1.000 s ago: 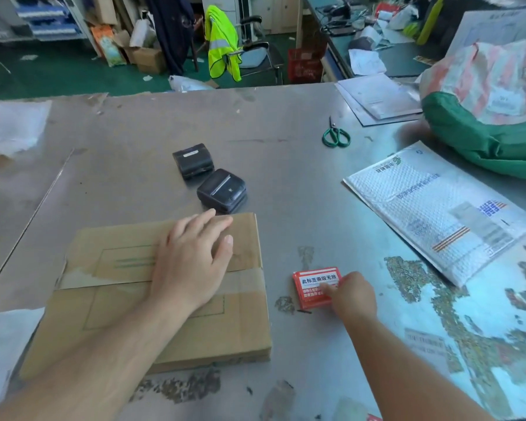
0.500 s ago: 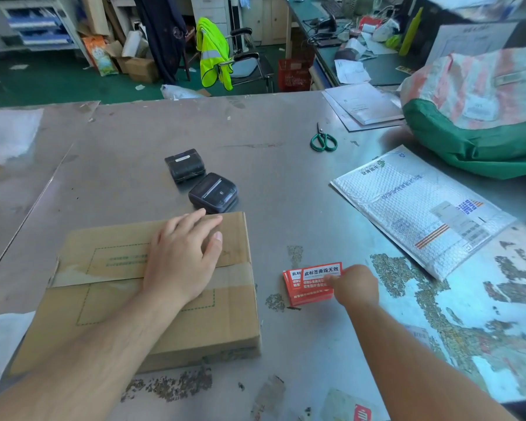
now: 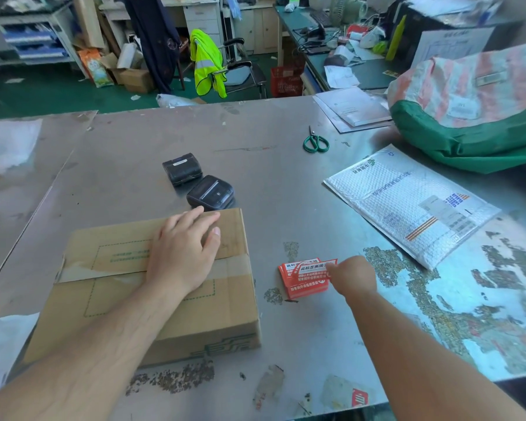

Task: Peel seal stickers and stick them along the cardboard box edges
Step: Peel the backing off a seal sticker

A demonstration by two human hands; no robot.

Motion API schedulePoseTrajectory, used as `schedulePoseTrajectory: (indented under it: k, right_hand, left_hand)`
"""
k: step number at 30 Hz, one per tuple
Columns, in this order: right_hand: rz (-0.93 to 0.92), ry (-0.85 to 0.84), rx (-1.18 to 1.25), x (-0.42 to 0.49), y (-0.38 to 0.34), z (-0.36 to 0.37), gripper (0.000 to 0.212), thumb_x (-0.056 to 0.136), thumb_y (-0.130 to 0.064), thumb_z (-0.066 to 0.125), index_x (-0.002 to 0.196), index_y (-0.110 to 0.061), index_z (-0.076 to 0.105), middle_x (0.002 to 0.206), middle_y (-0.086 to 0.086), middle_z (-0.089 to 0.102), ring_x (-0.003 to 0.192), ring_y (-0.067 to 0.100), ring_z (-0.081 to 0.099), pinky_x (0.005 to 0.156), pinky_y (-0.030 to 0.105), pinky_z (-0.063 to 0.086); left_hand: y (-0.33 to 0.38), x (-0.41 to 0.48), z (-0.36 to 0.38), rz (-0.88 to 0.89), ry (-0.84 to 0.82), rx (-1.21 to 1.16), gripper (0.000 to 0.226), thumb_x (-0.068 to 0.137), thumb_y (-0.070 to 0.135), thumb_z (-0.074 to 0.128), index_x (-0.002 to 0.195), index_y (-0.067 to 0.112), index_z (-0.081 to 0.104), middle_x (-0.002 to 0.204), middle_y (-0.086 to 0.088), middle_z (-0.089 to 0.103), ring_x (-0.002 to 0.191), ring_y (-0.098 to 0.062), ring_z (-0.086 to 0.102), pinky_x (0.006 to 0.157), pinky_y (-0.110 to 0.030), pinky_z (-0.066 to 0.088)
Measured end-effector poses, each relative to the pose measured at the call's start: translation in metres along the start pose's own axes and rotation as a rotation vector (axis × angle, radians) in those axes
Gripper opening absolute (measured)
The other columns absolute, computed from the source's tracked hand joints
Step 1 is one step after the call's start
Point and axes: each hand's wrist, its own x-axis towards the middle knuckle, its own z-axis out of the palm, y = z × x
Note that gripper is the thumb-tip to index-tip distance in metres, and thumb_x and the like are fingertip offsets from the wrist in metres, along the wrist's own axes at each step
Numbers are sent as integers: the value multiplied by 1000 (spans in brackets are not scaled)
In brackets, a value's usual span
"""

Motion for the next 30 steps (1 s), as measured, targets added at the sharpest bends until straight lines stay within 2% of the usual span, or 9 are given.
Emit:
schedulePoseTrajectory:
  k: [3, 6, 9, 12, 15, 18, 21, 23, 30]
  right_hand:
    - [18, 1, -15, -5, 1, -5, 38, 93, -37, 64, 74, -4, 58, 58, 5, 46, 69, 28, 52, 43, 23, 23]
    - [-15, -19, 26, -14, 0, -14, 41, 95, -37, 61, 75, -1, 65, 58, 5, 53, 65, 27, 53, 45, 25, 29]
    - [-106, -69, 337, -30, -10, -25, 31, 95, -29, 64, 79, -3, 71, 61, 6, 64, 55, 22, 55, 60, 33, 47]
    - [-232, -123, 585, -54, -30, -42, 26, 95, -24, 64, 76, -7, 68, 59, 1, 64, 49, 13, 53, 59, 33, 48]
    - [-334, -226, 791, -79, -56, -56, 24, 97, -21, 62, 81, -5, 68, 58, -3, 60, 45, 9, 48, 50, 21, 41]
    - [-397, -357, 945, -105, -84, -59, 22, 99, -15, 60, 82, -3, 66, 58, -1, 56, 46, 10, 42, 48, 19, 38]
    - [-474, -440, 915, -130, -110, -53, 23, 99, -15, 59, 82, -2, 66, 58, -1, 57, 49, 11, 43, 54, 22, 41]
    - [-514, -473, 858, -144, -125, -45, 24, 99, -16, 61, 78, -5, 66, 58, -2, 58, 50, 11, 45, 57, 24, 45]
    - [-625, -556, 647, -190, -176, -7, 24, 98, -19, 63, 76, -13, 71, 62, -2, 67, 56, 10, 54, 63, 27, 52]
  left_hand:
    - [0, 1, 0, -7, -5, -22, 42, 98, 43, 37, 136, 37, 55, 148, 8, 47, 135, -17, 35, 112, -42, 31]
    - [1, -1, -1, -7, -9, -21, 42, 99, 43, 37, 136, 37, 55, 149, 8, 46, 136, -16, 34, 112, -41, 30]
    - [1, 0, -4, 14, 12, -85, 42, 96, 43, 38, 130, 32, 61, 142, 7, 54, 131, -17, 40, 110, -39, 32]
    - [6, -3, -16, 75, 134, -193, 34, 92, 39, 42, 112, 29, 68, 119, 11, 64, 113, -14, 49, 98, -34, 39]
    - [19, -9, -36, -72, 63, -551, 22, 93, 41, 50, 100, 33, 69, 94, 15, 68, 83, -2, 55, 78, -29, 44]
    - [27, -15, -59, -239, -144, -935, 42, 85, 63, 44, 100, 33, 70, 92, 10, 73, 73, -4, 62, 73, -31, 48]
    - [19, -24, -78, -313, -163, -1066, 38, 96, 55, 47, 102, 27, 72, 92, 4, 75, 72, -9, 64, 70, -32, 48]
    - [5, -32, -87, -352, -135, -1131, 35, 94, 51, 53, 98, 23, 74, 87, 5, 75, 70, -9, 64, 68, -30, 47]
    - [-58, -53, -116, -465, -35, -1101, 14, 91, 31, 67, 90, 18, 72, 70, 8, 71, 63, -5, 61, 60, -21, 47]
